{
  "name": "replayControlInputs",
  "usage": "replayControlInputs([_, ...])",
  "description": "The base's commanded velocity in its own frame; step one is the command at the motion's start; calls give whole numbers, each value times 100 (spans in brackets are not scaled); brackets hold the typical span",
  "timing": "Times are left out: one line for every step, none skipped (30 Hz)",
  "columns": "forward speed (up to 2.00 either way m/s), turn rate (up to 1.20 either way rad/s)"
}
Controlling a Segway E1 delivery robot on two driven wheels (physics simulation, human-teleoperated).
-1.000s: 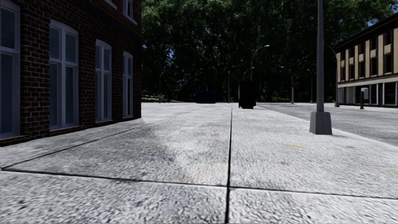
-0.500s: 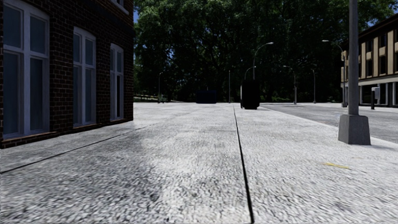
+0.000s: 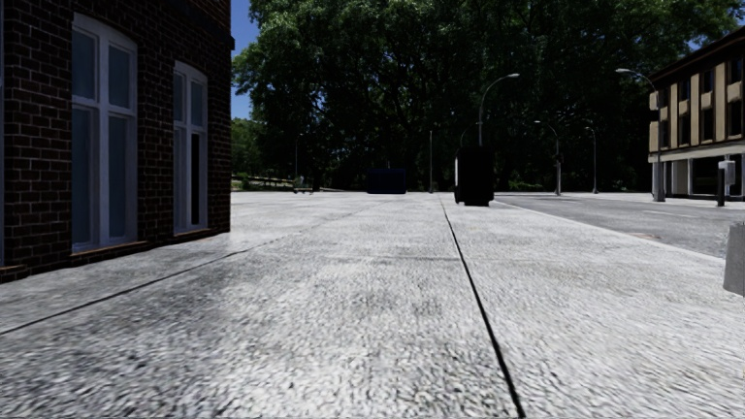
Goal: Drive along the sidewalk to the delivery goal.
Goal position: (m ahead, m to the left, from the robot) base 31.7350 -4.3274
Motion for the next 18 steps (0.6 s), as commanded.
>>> replayControlInputs([200, 0])
replayControlInputs([200, 0])
replayControlInputs([200, 0])
replayControlInputs([200, 0])
replayControlInputs([200, 0])
replayControlInputs([200, 0])
replayControlInputs([200, 0])
replayControlInputs([200, 0])
replayControlInputs([200, 0])
replayControlInputs([200, 0])
replayControlInputs([200, 0])
replayControlInputs([200, 0])
replayControlInputs([200, 0])
replayControlInputs([200, 0])
replayControlInputs([200, 0])
replayControlInputs([200, 0])
replayControlInputs([200, 0])
replayControlInputs([200, 0])
